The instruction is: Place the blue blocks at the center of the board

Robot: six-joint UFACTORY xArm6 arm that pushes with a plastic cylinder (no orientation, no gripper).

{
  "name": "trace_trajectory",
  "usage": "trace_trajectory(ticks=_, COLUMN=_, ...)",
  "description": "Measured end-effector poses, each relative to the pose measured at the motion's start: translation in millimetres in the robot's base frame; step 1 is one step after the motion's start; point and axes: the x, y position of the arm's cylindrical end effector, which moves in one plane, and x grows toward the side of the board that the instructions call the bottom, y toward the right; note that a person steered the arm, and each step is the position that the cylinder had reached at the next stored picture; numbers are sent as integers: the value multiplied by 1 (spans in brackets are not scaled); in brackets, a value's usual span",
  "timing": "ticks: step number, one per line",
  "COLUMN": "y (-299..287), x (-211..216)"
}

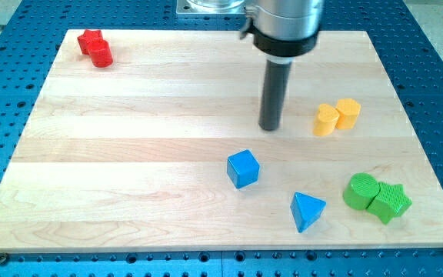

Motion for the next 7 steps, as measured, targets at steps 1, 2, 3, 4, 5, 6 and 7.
trace_trajectory(ticks=1, y=18, x=66)
trace_trajectory(ticks=2, y=-13, x=122)
trace_trajectory(ticks=3, y=-65, x=97)
trace_trajectory(ticks=4, y=-92, x=58)
trace_trajectory(ticks=5, y=-31, x=85)
trace_trajectory(ticks=6, y=-52, x=44)
trace_trajectory(ticks=7, y=-88, x=64)
